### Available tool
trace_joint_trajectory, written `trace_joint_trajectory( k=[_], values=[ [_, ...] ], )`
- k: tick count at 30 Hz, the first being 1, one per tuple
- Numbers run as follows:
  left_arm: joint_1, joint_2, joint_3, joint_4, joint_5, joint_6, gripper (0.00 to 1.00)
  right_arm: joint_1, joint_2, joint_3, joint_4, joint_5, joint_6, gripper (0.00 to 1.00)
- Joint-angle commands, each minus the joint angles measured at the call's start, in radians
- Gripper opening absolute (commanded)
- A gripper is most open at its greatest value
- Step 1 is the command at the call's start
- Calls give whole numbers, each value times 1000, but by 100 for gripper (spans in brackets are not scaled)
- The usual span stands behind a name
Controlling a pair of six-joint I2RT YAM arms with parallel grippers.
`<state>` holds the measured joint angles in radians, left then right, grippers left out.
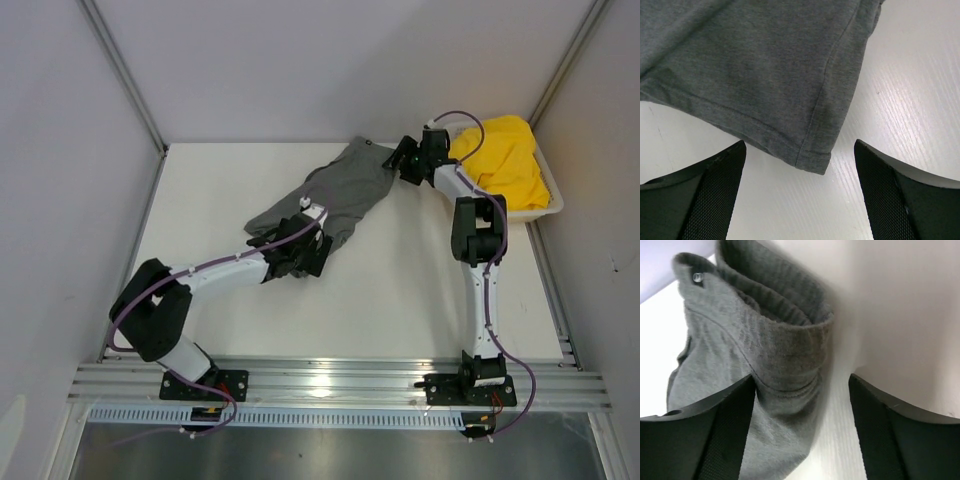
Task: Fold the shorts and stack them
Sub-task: Fold the shorts
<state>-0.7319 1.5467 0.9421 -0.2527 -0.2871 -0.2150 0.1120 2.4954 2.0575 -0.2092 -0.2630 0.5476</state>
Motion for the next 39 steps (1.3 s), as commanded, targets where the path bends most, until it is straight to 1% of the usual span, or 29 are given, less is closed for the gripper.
trace_joint_trajectory(
  k=[1, 2, 3, 4, 5, 10, 11, 16, 19, 21, 22, 23, 25, 26, 27, 28, 29, 30, 32, 34, 35, 38, 39],
  values=[
    [-30, 30, 15, 46, -29, 65, 90, 8, 20, 29, 112, -42, 34, 72],
    [-38, 35, 17, 44, -33, 78, 91, 6, 22, 21, 131, -53, 41, 70],
    [-55, 45, 23, 49, -32, 85, 91, 6, 23, 17, 163, -67, 55, 57],
    [-64, 50, 21, 55, -32, 94, 91, 5, 22, 13, 174, -71, 61, 52],
    [-72, 56, 21, 56, -32, 104, 91, 6, 23, 6, 185, -71, 63, 42],
    [-104, 119, 46, 41, -61, 114, 91, 6, 20, 7, 199, -78, 63, 17],
    [-106, 130, 49, 36, -70, 114, 91, 8, 19, 10, 199, -79, 63, 14],
    [-107, 190, 76, 9, -132, 108, 89, 8, 17, 12, 199, -81, 64, 13],
    [-107, 239, 101, -25, -191, 92, 88, 8, 17, 12, 199, -84, 68, 13],
    [-106, 265, 110, -31, -213, 91, 83, 8, 19, 12, 199, -87, 72, 12],
    [-106, 269, 113, -33, -215, 85, 81, 8, 17, 12, 199, -87, 72, 11],
    [-106, 277, 113, -33, -215, 85, 72, 9, 17, 12, 199, -85, 72, 10],
    [-106, 293, 119, -46, -222, 77, 58, 8, 16, 15, 199, -88, 72, 8],
    [-106, 297, 122, -52, -225, 74, 39, 8, 16, 15, 199, -87, 72, 7],
    [-106, 303, 121, -59, -233, 71, 30, 6, 13, 16, 199, -85, 72, 6],
    [-106, 306, 119, -81, -241, 46, 9, 5, 11, 18, 194, -84, 68, 4],
    [-106, 305, 107, -89, -245, 26, 0, 5, 4, 18, 177, -75, 64, 1],
    [-107, 300, 100, -97, -245, 7, 0, 5, -1, 18, 166, -67, 63, 0],
    [-110, 264, 38, -89, -215, -46, 0, 0, -15, 10, 119, -36, 54, 0],
    [-115, 222, -1, -91, -221, -98, 0, -2, -55, -20, 99, -15, 52, 0],
    [-115, 208, -3, -115, -236, -118, 0, -5, -113, -101, 122, 11, 63, 0],
    [-107, 178, -3, -169, -285, -188, 0, -5, -223, -265, 198, 66, 98, 0],
    [-95, 174, -3, -183, -291, -202, 0, 1, -284, -340, 198, 88, 104, 0]
  ],
)
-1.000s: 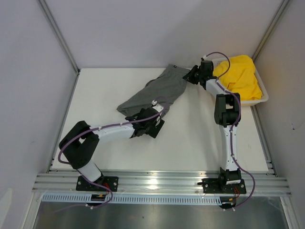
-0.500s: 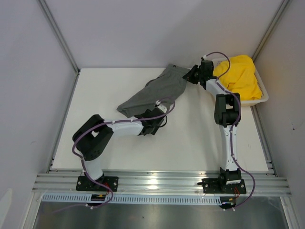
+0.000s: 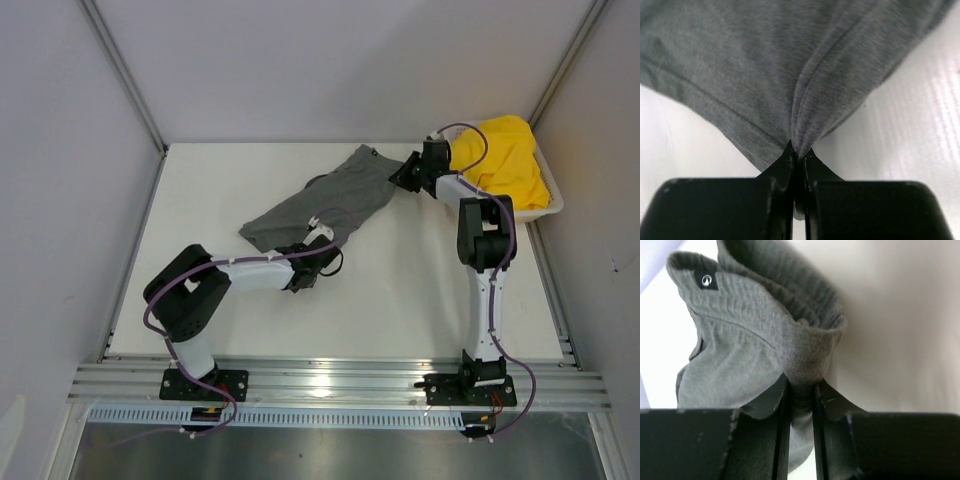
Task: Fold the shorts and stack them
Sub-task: Fold the shorts
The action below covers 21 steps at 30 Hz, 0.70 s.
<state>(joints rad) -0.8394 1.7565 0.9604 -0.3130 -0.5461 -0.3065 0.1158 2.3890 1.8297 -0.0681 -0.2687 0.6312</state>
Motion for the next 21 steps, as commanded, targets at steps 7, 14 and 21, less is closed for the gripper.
trace_joint_trajectory(
  k=[7, 14, 21],
  values=[
    [4, -81, -60, -146, 43, -129, 0, 16, -408, -430, 57, 203, 62, 0],
    [-248, -256, -221, -124, 121, -127, 0, 18, -588, -668, 57, 266, 68, 0],
    [-299, -351, -296, -152, 120, -232, 0, 24, -813, -983, 154, 309, 139, 0]
  ],
)
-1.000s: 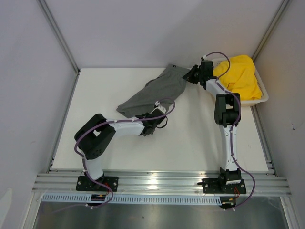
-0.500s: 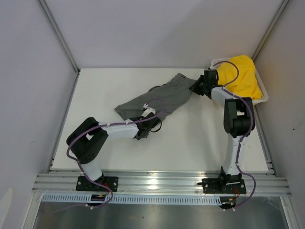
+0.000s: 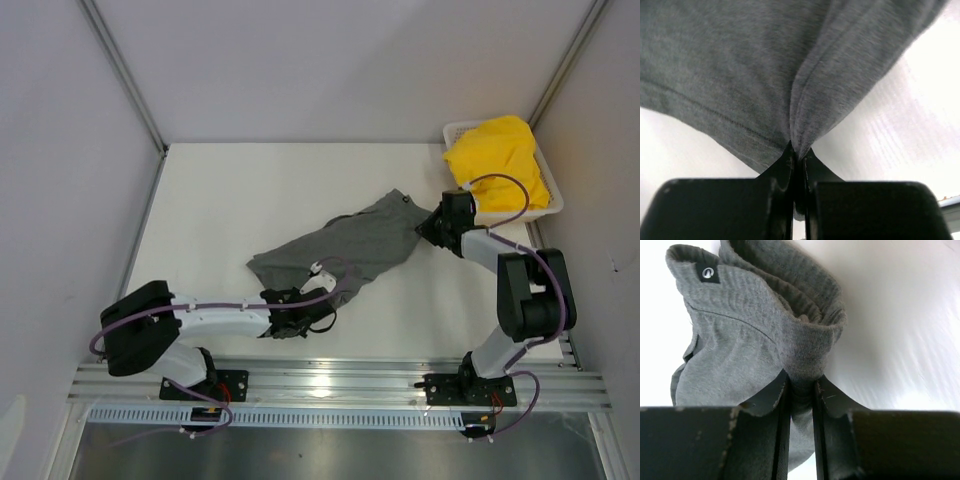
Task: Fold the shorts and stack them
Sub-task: Fold the shorts
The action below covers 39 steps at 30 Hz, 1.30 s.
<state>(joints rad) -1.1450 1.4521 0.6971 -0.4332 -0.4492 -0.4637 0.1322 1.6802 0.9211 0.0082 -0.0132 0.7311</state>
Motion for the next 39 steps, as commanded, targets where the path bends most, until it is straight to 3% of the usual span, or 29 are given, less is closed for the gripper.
trace_joint_trajectory(
  k=[1, 7, 11, 14, 17, 18, 21, 23, 24, 25, 26, 28, 31, 35, 39],
  values=[
    [7, -74, -44, -32, 15, -84, 1, 12, -128, -100, 72, 79, 51, 0],
    [30, -159, -61, -73, -48, -144, 10, 17, -296, -289, 78, 156, 120, 0],
    [171, -205, -91, -19, 21, -102, 11, 21, -362, -352, 62, 154, 157, 0],
    [368, -232, -111, 17, 110, -85, 13, 47, -404, -389, 32, 156, 191, 0],
    [448, -292, -126, 56, 145, -98, 42, 112, -445, -441, 10, 166, 241, 0],
    [461, -303, -128, 57, 136, -113, 66, 130, -458, -453, -2, 174, 261, 0],
    [511, -323, -110, 48, 107, -130, 91, 219, -520, -491, -42, 186, 304, 2],
    [536, -326, -99, 56, 124, -125, 95, 271, -572, -508, -53, 168, 303, 25],
    [538, -334, -97, 56, 127, -127, 97, 282, -594, -513, -71, 159, 304, 41],
    [538, -354, -94, 54, 130, -130, 98, 291, -615, -518, -83, 150, 298, 68],
    [538, -367, -93, 60, 135, -130, 98, 294, -635, -516, -109, 147, 294, 70],
    [538, -400, -94, 53, 127, -138, 99, 294, -706, -507, -173, 151, 274, 85],
    [536, -478, -82, 27, 116, -144, 99, 273, -763, -478, -247, 128, 214, 96],
    [538, -535, -65, 21, 119, -130, 99, 158, -743, -472, -234, -55, 124, 98],
    [536, -504, -7, 65, 210, -81, 99, -6, -653, -470, -139, -284, -1, 98]
  ],
)
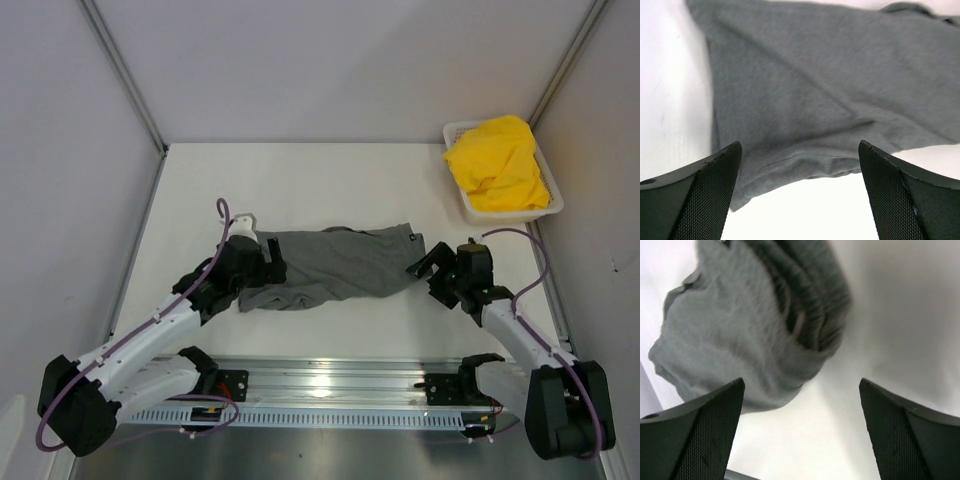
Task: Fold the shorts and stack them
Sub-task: Fold the shorts
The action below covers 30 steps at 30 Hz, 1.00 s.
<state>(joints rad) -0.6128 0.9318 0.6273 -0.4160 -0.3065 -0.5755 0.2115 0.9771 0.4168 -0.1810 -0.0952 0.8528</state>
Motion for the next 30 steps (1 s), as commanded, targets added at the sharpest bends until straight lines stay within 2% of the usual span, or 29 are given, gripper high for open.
trace_joint_trajectory(
  k=[1, 4, 10, 13, 17, 20, 21, 23, 27, 28, 29, 30],
  values=[
    [4, 27, 69, 86, 98, 45, 99, -110, 99, 40, 60, -228, -139, 98],
    [-33, 85, 109, 135, 155, 68, 99, -177, 161, 54, 121, -329, -191, 96],
    [-81, 215, 189, 229, 248, 115, 99, -196, 323, 96, 267, -439, -230, 91],
    [-87, 306, 244, 269, 299, 131, 99, -199, 388, 94, 340, -452, -233, 85],
    [-90, 416, 297, 318, 362, 147, 99, -202, 448, 99, 388, -429, -265, 81],
    [-99, 475, 337, 324, 386, 163, 99, -202, 471, 96, 394, -406, -274, 65],
    [-102, 513, 369, 319, 389, 166, 99, -201, 466, 93, 394, -413, -274, 45],
    [-108, 547, 400, 318, 394, 172, 99, -187, 448, 67, 384, -399, -270, 28],
    [-108, 624, 443, 336, 409, 178, 99, -49, 315, -10, 345, -269, -232, 29],
    [-108, 659, 477, 333, 412, 183, 99, 30, 245, -35, 348, -247, -184, 29],
    [-108, 677, 488, 332, 420, 184, 99, 67, 212, -76, 341, -218, -157, 34],
    [-108, 696, 497, 332, 431, 187, 99, 101, 180, -93, 330, -212, -132, 47]
  ],
)
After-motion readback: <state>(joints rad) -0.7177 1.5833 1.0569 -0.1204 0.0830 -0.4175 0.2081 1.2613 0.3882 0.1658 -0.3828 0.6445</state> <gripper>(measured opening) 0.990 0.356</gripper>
